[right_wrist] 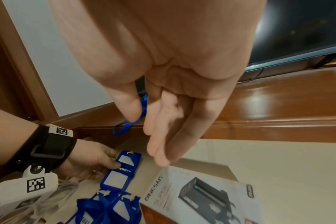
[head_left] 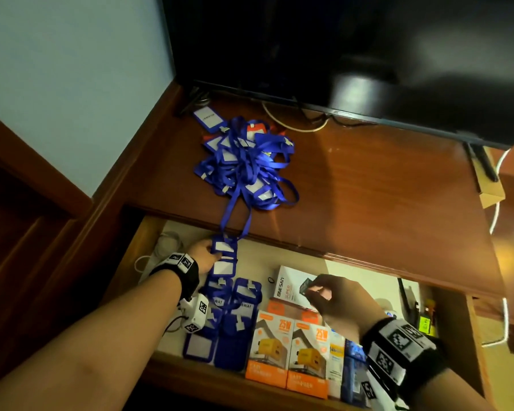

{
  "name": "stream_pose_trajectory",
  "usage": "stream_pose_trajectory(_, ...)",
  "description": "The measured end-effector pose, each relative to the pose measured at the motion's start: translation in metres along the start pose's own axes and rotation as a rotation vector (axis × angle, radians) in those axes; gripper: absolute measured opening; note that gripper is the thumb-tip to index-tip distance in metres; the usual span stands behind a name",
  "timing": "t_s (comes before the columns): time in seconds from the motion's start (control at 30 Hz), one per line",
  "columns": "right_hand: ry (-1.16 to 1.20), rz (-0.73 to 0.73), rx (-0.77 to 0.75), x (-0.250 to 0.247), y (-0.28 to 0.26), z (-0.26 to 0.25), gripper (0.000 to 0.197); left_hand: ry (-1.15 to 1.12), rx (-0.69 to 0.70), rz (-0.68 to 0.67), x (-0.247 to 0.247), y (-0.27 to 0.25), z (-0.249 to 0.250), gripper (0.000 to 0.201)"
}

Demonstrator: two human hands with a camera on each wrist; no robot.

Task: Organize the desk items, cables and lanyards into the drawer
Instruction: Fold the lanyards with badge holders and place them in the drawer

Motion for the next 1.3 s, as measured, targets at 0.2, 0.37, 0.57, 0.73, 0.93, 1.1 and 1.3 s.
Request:
stream_pose_trajectory(0.2,-0.02,0.057,-0.089,-0.017,0.044,-0.027,0.019,0.046,0.073,-0.019,0.007,0.003,0.006,0.036)
stream_pose_trajectory(0.37,-0.019,0.151,-0.162,-0.033,0.09,-0.053,0.015,0.113,0.088,0.068,0.001,0.006,0.005,0.046)
stream_pose_trajectory(0.57,0.037,0.15,-0.233,-0.038,0.139,-0.089,0.026,0.329,0.224,0.072,-0.003,-0.003,0.003,0.045)
stream_pose_trajectory(0.73,-0.15,0.092,-0.286,-0.024,0.176,-0.103,0.058,0.614,0.278,-0.032,0.001,-0.011,-0.006,0.055)
stream_pose_trajectory(0.93,-0.417,0.016,-0.31,-0.014,0.174,-0.099,0.071,0.73,0.251,-0.057,0.005,-0.015,-0.004,0.063)
stream_pose_trajectory(1.1,-0.468,0.108,-0.284,-0.02,0.16,-0.079,0.063,0.774,0.222,-0.051,0.006,-0.018,-0.001,0.059)
stream_pose_trajectory(1.3,-0.476,0.131,-0.254,-0.025,0.139,-0.045,0.058,0.835,0.25,-0.014,-0.003,-0.02,0.003,0.061)
Point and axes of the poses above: each hand's wrist, its own y-axis towards the middle knuckle, its own x-axis out of the palm, z = x × y, the point moved 3 cm from there along y, towards the middle knuckle, and after that the axes turned 6 degrees about z, right-handed, at the moved point
